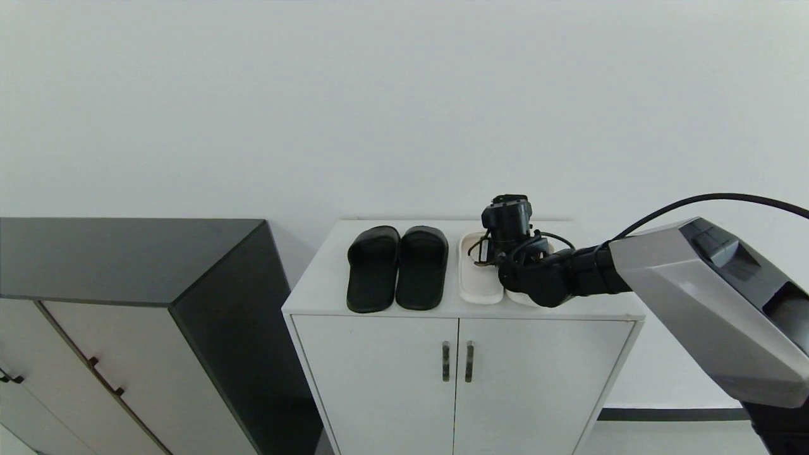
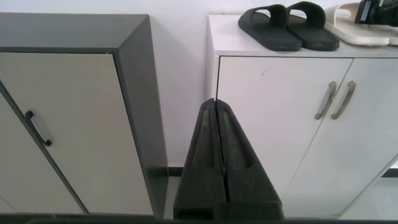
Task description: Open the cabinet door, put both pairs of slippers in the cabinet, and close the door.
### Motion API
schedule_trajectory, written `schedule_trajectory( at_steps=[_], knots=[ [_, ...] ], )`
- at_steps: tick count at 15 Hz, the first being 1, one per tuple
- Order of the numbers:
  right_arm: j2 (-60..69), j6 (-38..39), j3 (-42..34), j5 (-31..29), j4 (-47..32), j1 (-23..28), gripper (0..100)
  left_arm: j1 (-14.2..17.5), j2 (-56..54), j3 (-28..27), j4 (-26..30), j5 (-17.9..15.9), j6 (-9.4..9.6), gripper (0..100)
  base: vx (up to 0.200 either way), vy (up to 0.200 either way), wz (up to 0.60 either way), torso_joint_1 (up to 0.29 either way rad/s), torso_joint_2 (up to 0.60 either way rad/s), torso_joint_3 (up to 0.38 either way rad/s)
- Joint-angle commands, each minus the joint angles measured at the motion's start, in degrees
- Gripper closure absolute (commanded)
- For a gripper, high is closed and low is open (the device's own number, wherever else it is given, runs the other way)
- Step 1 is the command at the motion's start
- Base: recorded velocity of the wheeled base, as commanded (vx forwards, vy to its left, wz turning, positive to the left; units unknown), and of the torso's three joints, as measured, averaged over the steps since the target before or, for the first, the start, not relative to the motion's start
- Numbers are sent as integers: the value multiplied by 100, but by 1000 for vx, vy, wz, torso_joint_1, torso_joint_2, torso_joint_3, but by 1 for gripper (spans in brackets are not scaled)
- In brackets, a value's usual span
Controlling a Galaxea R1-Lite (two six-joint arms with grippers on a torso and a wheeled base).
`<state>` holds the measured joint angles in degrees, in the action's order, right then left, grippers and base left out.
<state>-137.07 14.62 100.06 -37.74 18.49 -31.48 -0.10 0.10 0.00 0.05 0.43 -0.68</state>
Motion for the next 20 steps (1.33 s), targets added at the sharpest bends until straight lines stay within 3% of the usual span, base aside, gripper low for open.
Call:
schedule_trajectory(
  at_steps=[1, 6, 12, 14, 16, 20],
  knots=[
    [427, 6, -268, 30, 14, -43, 100, 1, -1, 0, 4, 1, -2, 100, 0, 0, 0, 0, 0, 0],
    [1631, 6, -1577, 179, 93, -491, 100, 1, -1, 0, -5, 1, -2, 100, 0, 0, 0, 0, 0, 0],
    [3969, -170, -4258, 1559, 656, -1326, 100, 1, -1, 0, -5, 10, -2, 100, 0, 0, 0, 0, 0, 0],
    [4329, -671, -4610, 1612, 647, -1475, 100, 1, -1, 0, -5, 36, 7, 100, 0, 0, 0, 0, 0, 0],
    [4391, -697, -4794, 1700, 682, -1511, 100, 1, -1, 0, -5, 19, -2, 100, 0, 0, 0, 0, 0, 0],
    [4584, -662, -5119, 2473, 682, -1511, 100, 1, -1, 0, -5, 10, 7, 100, 0, 0, 0, 0, 0, 0]
  ],
)
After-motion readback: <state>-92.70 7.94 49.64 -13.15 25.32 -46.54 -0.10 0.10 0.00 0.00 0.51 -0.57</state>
